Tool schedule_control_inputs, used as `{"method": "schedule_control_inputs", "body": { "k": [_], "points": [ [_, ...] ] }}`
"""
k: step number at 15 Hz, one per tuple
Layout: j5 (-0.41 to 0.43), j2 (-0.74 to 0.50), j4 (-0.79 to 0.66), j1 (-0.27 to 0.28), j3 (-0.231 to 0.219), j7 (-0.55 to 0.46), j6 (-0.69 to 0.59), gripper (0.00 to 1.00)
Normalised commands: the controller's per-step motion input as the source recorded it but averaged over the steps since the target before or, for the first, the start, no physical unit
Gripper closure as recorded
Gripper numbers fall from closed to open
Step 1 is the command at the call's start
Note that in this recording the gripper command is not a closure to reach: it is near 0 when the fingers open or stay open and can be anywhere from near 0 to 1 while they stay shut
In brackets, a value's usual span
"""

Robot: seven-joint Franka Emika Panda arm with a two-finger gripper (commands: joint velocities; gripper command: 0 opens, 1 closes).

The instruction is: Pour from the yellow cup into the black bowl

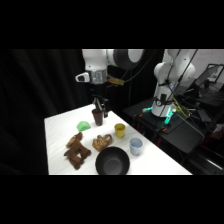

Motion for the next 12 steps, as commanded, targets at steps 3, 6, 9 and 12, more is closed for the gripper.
{"method": "schedule_control_inputs", "body": {
  "k": [3, 6, 9, 12],
  "points": [
    [-0.043, -0.05, -0.06, -0.015, 0.016, 0.04, 0.02, 0.00],
    [-0.061, -0.23, -0.36, -0.034, -0.006, 0.06, 0.17, 0.00],
    [-0.029, -0.33, -0.48, -0.062, -0.031, 0.02, 0.20, 0.00],
    [0.101, -0.37, -0.45, -0.056, -0.023, -0.06, 0.16, 0.00]
  ]
}}
